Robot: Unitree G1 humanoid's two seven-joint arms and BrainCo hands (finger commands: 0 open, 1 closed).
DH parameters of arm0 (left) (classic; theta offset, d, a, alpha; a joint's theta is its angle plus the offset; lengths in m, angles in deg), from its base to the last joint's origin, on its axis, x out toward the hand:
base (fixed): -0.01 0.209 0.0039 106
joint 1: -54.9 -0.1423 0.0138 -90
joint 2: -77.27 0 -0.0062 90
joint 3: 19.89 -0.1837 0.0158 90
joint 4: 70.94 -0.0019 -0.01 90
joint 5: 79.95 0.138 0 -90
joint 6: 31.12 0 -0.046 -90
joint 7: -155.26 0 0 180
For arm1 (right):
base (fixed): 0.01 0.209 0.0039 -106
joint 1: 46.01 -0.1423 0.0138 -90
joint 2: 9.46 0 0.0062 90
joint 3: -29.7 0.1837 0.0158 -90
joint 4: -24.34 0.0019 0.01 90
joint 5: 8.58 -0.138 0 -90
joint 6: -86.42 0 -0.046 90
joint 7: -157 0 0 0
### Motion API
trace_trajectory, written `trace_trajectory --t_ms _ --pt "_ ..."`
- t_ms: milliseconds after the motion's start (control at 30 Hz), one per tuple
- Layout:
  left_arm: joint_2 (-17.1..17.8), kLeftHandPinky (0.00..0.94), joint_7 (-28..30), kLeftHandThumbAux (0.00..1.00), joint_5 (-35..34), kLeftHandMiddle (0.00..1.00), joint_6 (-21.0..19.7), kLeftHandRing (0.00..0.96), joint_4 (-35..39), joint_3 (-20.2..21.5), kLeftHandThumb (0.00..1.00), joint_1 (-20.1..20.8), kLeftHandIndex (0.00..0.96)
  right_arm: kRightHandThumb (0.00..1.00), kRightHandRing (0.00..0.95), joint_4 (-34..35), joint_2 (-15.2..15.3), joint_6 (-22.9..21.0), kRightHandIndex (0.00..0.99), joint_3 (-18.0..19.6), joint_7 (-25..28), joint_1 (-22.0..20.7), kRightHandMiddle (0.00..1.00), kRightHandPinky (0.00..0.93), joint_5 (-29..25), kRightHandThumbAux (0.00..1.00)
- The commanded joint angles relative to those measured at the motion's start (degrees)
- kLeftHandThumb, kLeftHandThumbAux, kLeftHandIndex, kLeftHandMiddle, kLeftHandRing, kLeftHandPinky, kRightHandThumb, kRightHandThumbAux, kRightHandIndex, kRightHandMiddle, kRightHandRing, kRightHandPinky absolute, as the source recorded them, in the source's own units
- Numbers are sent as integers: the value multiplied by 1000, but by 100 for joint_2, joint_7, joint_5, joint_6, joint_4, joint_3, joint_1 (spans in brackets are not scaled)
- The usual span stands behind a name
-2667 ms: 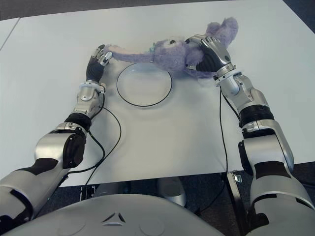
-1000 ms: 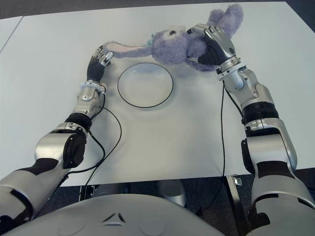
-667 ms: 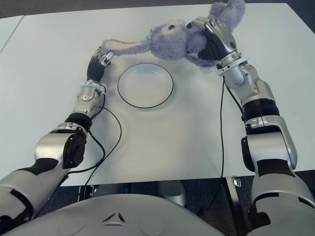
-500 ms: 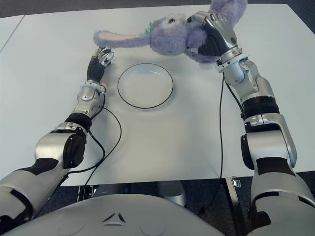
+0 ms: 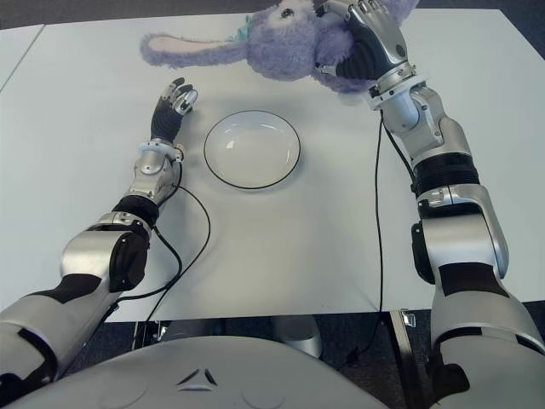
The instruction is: Put the doll into the plate.
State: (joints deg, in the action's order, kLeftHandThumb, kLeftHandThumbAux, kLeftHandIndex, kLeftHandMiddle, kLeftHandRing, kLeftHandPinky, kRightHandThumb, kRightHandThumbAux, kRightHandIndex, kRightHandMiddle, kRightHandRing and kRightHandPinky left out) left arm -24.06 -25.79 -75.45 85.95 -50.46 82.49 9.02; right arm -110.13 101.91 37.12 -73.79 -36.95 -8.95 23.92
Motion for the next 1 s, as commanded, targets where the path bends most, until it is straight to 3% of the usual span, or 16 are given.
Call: trace_trajectory --t_ms 33,1000 --pt "-349 151 6 460 89 165 -906 156 -872 -84 0 -1373 125 252 871 75 -98 -32 813 -5 44 -232 899 858 80 853" --pt "-384 139 -31 473 128 161 -936 151 -883 -119 0 -1344 127 252 882 36 -299 -20 823 -72 0 -489 909 850 274 847"
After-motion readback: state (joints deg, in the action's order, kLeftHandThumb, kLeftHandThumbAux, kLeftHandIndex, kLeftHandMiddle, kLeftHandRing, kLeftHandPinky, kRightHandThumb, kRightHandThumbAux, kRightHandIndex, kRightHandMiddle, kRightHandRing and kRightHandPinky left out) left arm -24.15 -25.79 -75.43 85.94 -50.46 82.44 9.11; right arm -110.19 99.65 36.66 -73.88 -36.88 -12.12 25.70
